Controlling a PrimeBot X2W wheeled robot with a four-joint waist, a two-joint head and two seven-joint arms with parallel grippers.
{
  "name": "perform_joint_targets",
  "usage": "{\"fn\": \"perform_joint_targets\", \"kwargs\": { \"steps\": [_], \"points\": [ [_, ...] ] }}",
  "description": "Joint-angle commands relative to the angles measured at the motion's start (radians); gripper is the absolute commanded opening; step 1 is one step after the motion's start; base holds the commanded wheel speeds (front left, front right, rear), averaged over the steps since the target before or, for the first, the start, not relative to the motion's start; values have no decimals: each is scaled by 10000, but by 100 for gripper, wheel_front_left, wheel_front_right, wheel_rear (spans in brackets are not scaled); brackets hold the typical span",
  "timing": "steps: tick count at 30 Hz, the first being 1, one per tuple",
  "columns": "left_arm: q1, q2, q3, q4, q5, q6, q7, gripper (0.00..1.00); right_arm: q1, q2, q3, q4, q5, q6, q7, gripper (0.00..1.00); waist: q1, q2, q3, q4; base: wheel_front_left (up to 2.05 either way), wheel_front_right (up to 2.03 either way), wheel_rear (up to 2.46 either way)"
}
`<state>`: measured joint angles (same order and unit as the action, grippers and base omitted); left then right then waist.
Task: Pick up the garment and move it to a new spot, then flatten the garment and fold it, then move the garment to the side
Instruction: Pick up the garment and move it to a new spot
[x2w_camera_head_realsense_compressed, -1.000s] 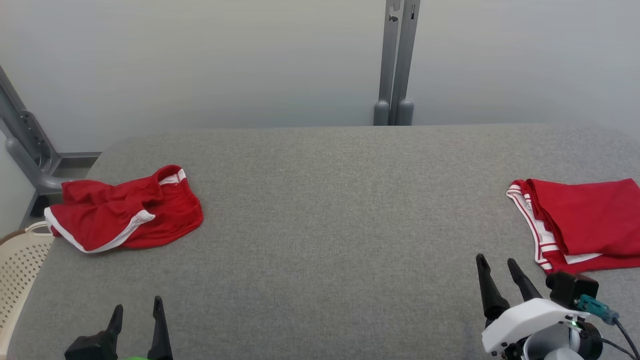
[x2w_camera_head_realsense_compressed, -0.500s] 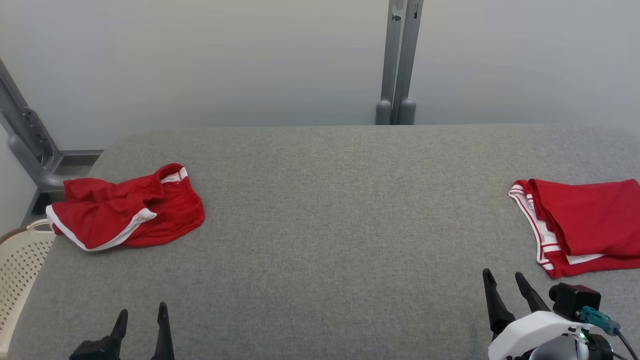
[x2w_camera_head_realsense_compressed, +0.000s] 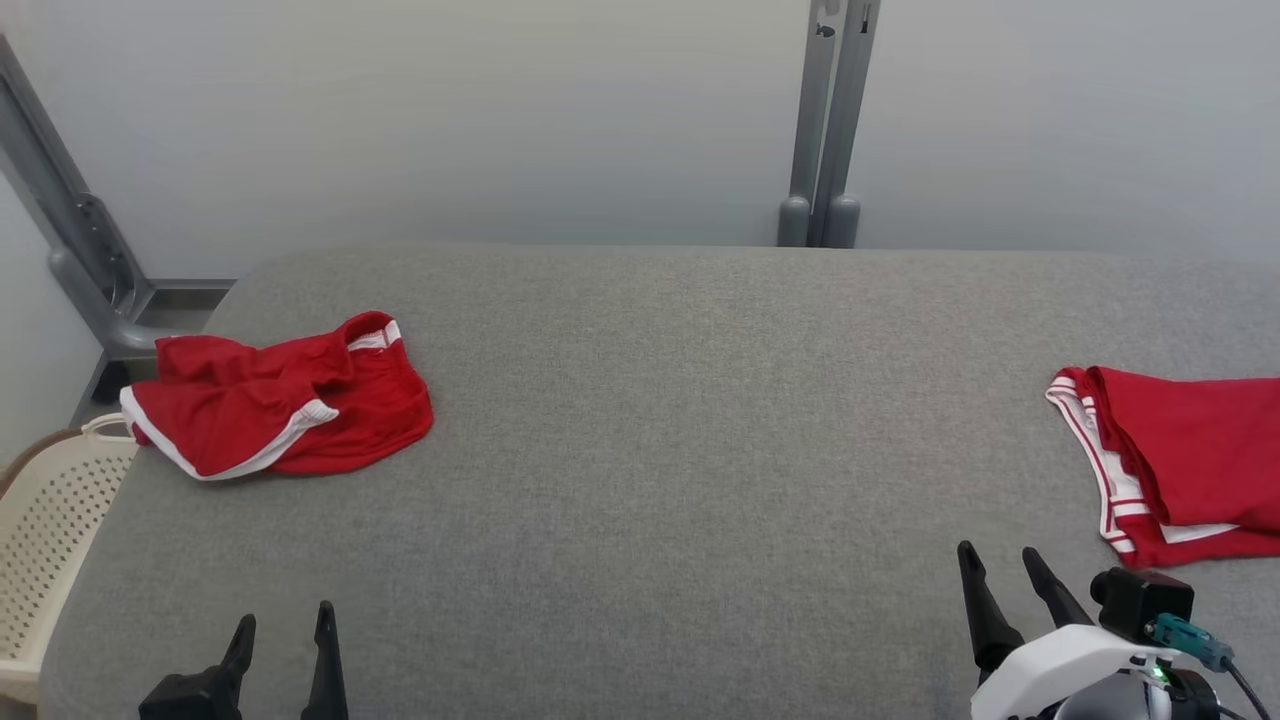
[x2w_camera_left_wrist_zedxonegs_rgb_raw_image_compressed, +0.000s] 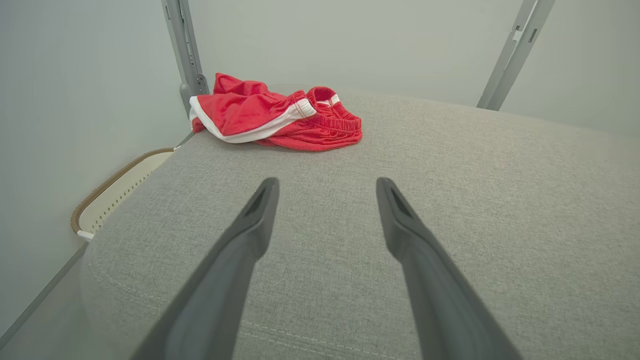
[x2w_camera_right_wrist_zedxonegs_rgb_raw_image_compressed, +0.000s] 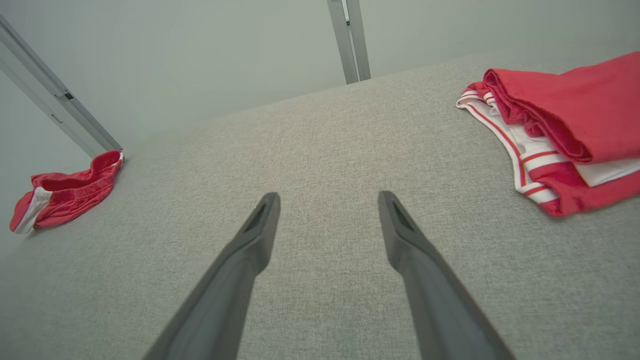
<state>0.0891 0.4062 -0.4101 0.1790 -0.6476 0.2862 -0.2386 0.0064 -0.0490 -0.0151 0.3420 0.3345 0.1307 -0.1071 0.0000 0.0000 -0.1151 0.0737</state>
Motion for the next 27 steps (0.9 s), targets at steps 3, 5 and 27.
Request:
{"fn": "perform_joint_targets", "kwargs": {
  "steps": [3,5,27],
  "points": [
    [-179,133,28,17,-23,-6,32,100,114,-30,58,-62,76,-1,-28,100,0,0,32,467,0,0,0],
    [-181,172,24,-15,-13,7,63,100,146,-30,81,-65,107,-1,-60,100,0,0,40,716,0,0,0],
    [232,773,47,-740,63,347,507,100,-70,-36,876,422,445,-1,-571,100,0,0,86,3246,0,0,0]
  ]
}}
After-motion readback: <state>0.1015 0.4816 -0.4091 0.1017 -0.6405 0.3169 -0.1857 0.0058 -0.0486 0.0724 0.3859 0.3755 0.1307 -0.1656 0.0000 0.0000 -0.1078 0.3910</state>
